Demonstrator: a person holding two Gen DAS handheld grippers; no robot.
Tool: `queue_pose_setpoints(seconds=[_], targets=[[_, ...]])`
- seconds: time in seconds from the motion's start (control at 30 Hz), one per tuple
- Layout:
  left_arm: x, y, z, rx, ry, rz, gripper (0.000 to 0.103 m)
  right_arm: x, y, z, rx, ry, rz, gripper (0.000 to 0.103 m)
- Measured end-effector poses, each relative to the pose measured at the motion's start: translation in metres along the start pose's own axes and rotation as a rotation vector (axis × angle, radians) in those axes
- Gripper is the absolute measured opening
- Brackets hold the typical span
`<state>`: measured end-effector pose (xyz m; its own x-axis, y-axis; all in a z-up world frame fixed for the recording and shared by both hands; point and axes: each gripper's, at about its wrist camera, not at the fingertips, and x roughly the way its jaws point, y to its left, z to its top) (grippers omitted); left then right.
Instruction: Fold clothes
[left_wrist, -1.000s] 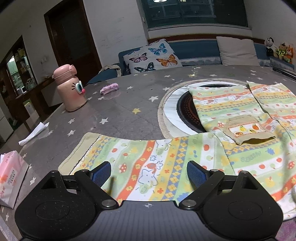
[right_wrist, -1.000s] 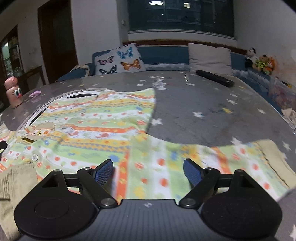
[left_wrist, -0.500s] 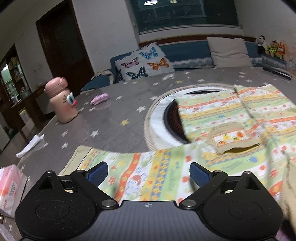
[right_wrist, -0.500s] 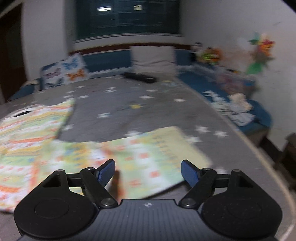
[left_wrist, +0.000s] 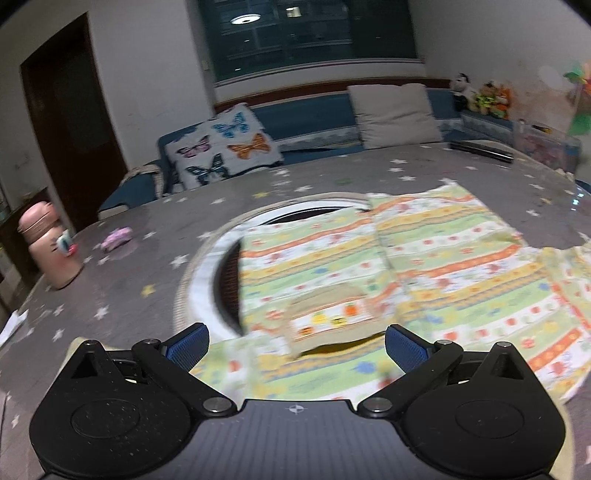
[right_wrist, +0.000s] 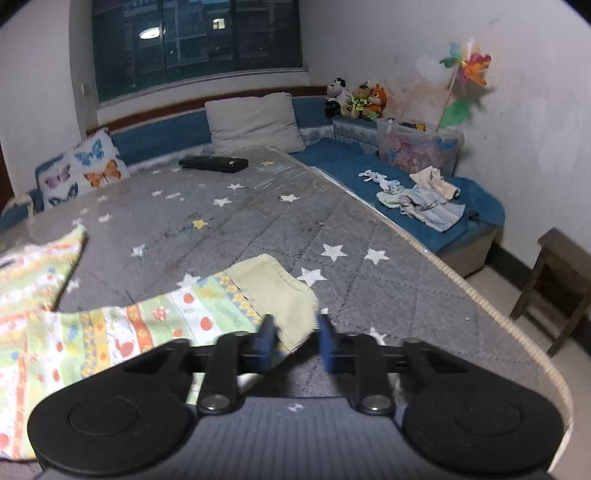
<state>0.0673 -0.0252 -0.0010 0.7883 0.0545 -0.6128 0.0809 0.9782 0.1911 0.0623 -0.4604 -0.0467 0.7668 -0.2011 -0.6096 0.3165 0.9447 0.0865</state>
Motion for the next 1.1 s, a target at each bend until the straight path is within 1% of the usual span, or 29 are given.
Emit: queue_pose_setpoints(seconds=[0.03,0.1,0.2,0.3,0.47,0.57,0.7,0.87,1.1], targets=[[0.000,-0.006,0.002,0.012,-0.002,-0.011,0.103,-0.002,0.000,0.001,0.007,-0.005,0.007,0.009],[-0.001,-0.019,0.005,0.035,-0.007,-0.033,0.103,-0.009,0.001,0.002,0.018,-0.022,0.016,0.008],[-0.001,-0.037,0.011,0.070,-0.014,-0.065,0.103,-0.018,0.002,0.006,0.021,-0.042,0.035,0.008],[0.001,-0.055,0.012,0.102,-0.012,-0.096,0.103,-0.023,0.003,0.009,0.025,-0.042,0.050,0.008],[0.007,-0.077,0.007,0.144,0.006,-0.123,0.103,-0.049,0.010,0.026,0.032,-0.085,0.130,0.007],[0.008,-0.078,0.003,0.145,0.015,-0.129,0.103,-0.066,0.024,0.035,-0.007,-0.119,0.173,0.007],[0.004,-0.070,-0.001,0.133,0.012,-0.119,0.103,-0.084,0.053,0.043,-0.065,-0.154,0.254,0.007],[-0.002,-0.051,-0.005,0.090,0.001,-0.100,0.103,-0.103,0.105,0.044,-0.163,-0.178,0.368,0.007],[-0.008,-0.007,-0.011,-0.007,-0.015,-0.043,0.103,-0.110,0.180,0.039,-0.265,-0.163,0.511,0.007]])
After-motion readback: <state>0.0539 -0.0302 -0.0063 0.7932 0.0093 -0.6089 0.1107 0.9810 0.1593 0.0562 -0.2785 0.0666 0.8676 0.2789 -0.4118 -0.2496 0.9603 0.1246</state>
